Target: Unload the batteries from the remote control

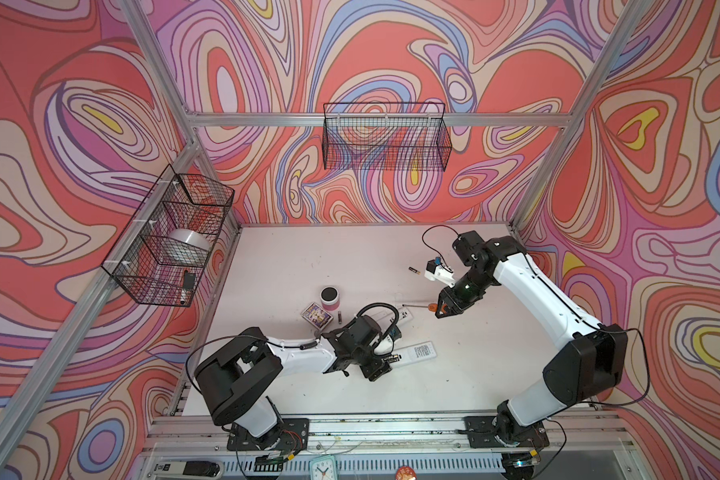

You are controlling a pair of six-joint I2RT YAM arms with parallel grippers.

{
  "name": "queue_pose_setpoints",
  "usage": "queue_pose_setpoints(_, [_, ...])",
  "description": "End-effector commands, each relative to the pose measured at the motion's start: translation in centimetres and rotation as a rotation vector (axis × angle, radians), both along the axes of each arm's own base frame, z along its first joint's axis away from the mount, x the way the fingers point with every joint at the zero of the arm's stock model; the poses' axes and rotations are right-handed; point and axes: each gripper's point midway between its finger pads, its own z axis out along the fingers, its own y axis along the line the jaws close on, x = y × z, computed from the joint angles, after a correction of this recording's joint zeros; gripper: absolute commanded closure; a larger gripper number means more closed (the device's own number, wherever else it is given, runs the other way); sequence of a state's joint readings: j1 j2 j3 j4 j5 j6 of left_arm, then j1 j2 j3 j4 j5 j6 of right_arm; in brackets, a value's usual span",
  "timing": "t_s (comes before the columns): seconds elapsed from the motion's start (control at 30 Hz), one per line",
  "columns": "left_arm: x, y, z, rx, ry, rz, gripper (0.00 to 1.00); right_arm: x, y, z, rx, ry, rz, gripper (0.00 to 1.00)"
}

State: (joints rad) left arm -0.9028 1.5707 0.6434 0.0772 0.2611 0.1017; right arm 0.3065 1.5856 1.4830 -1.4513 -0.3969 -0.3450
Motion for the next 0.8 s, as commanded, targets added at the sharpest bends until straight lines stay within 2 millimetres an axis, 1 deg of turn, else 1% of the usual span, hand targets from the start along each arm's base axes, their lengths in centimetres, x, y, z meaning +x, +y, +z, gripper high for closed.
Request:
queue_pose_setpoints(0.0, [-1.0,1.8,-1.6,0.053,0.047,0.005,0.33,-2.5,-1.6,-0.4,-0.055,0.022,0.107,1.0])
queue_pose_setpoints(0.13, [-1.2,2.1,-2.0,0.063,0.073,-0.016,0.4,-5.4,-0.8,-0.8,0.027,0.091,0.167,1.0])
queue_pose_setpoints(0.2, [-1.3,2.0,-1.9,0.06,0.085,-0.027,0.43,-6.4,-1.1,-1.3,0.012,0.103,0.195,1.0])
queue_pose_setpoints(0.27, [-1.4,1.9,-2.0,0.06,0.091,-0.036,0.47,-7.0,-0.9,-1.3,0.02,0.104,0.223,1.0])
queue_pose_setpoints(0.33, [-1.4,1.9,-2.1,0.062,0.101,-0.04,0.5,-7.4,-0.2,-1.2,0.061,0.116,0.223,1.0])
queue_pose_setpoints(0.4, [-1.5,1.9,-2.2,0.066,0.113,-0.045,0.55,-7.6,0.4,-1.0,0.102,0.129,0.22,1.0])
queue_pose_setpoints(0.47, [-1.5,1.9,-2.3,0.067,0.122,-0.045,0.58,-7.7,0.8,-0.9,0.121,0.139,0.214,1.0])
queue_pose_setpoints(0.63, [-1.5,1.9,-2.4,0.069,0.128,-0.043,0.6,-8.0,0.9,-1.7,0.112,0.172,0.214,1.0])
queue_pose_setpoints(0.77, [-1.4,1.9,-2.5,0.072,0.136,-0.042,0.62,-7.7,0.9,-2.6,0.09,0.194,0.194,1.0])
